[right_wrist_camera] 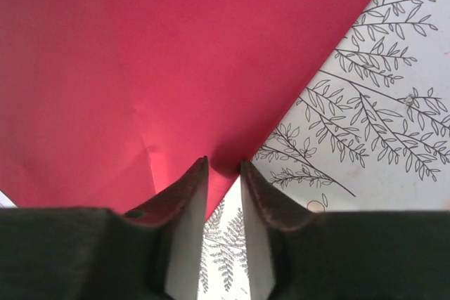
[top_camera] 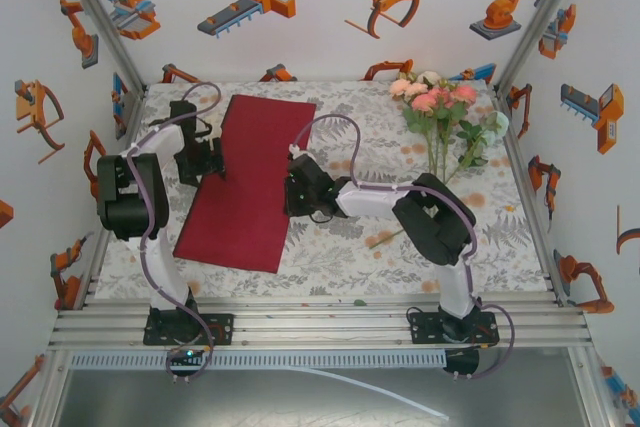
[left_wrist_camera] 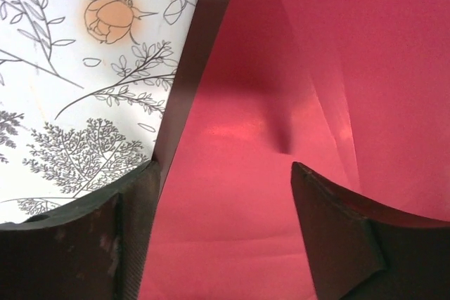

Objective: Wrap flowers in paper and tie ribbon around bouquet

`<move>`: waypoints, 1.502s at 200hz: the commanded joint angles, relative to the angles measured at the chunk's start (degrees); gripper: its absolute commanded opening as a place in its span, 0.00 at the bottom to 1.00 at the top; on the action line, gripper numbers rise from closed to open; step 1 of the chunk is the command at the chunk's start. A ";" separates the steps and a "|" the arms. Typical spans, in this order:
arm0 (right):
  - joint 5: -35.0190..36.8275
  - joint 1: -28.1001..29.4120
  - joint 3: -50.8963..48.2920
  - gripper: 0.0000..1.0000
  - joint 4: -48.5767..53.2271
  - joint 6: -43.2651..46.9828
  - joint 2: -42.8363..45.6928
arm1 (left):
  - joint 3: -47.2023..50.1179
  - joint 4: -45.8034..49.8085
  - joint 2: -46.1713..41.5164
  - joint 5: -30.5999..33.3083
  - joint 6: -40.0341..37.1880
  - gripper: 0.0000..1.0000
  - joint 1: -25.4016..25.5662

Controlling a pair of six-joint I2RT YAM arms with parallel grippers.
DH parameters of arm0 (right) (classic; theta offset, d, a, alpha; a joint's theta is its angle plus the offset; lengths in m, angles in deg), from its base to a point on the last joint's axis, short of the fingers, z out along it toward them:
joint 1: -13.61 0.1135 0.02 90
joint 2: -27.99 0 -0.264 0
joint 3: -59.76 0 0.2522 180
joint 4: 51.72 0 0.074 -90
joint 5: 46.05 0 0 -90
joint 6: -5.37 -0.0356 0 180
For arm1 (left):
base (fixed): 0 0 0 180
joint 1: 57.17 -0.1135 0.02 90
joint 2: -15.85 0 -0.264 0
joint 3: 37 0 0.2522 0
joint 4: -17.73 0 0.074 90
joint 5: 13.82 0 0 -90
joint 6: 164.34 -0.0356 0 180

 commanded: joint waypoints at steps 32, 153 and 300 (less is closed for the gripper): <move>2.47 -1.36 0.11 0.21 1.26 0.93 -1.39 | 1.36 -0.14 -0.61 -12.45 4.39 0.52 1.44; -4.33 3.53 -6.43 0.59 9.09 34.25 16.86 | 18.61 0.21 -29.28 -0.03 20.08 0.53 4.02; -8.34 17.11 22.14 0.73 20.33 46.82 -12.14 | 32.66 2.37 -40.64 -0.17 28.87 0.75 -20.48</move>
